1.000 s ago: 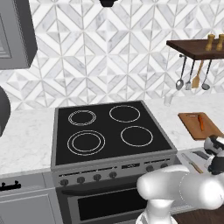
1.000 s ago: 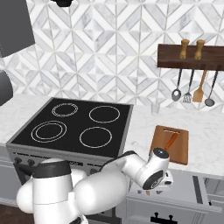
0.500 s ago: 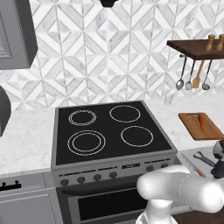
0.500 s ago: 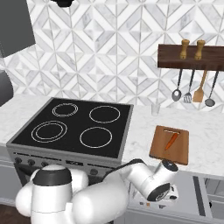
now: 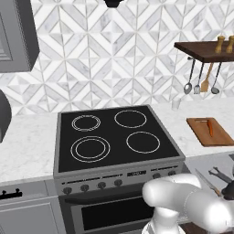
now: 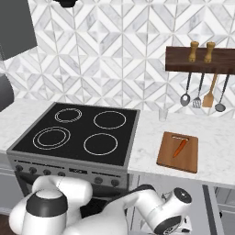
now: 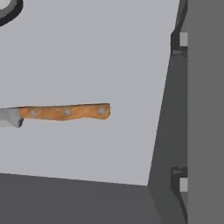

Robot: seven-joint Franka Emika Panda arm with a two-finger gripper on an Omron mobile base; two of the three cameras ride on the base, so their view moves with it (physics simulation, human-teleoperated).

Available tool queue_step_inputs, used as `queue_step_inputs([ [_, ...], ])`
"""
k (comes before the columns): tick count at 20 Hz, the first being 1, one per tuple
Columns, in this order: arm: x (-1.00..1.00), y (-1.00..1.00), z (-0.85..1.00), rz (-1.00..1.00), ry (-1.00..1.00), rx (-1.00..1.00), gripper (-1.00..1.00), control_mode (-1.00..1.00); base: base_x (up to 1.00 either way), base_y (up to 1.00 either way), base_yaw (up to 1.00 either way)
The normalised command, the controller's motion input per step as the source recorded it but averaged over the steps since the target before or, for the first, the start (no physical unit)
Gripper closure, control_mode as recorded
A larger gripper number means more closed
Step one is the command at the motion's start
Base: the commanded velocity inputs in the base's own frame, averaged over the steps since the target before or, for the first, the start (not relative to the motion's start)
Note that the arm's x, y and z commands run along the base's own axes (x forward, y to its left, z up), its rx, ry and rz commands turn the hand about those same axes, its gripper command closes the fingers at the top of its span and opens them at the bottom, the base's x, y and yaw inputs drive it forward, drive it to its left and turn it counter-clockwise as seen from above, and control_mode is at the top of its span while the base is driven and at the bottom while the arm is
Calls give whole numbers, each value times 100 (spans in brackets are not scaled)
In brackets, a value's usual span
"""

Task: Place the appropriate cutting tool for cutting the carrot skin on the cutting board.

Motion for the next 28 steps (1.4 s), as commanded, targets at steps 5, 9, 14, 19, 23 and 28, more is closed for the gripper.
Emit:
queue_step_inputs([
  [5, 57, -15, 78, 0, 1, 0, -100, -100, 0, 0, 0],
  [9, 90, 0, 31, 0, 0, 0, -100, -100, 0, 0, 0],
  [14, 51, -14, 0, 0, -2, 0, -100, -100, 0, 0, 0],
  [19, 15, -30, -13, 0, -1, -3, -100, -100, 0, 0, 0],
  [23, 16, -9, -21, 0, -3, -2, -100, -100, 0, 0, 0],
  [28, 8, -1, -28, 0, -2, 0, -100, -100, 0, 0, 0],
])
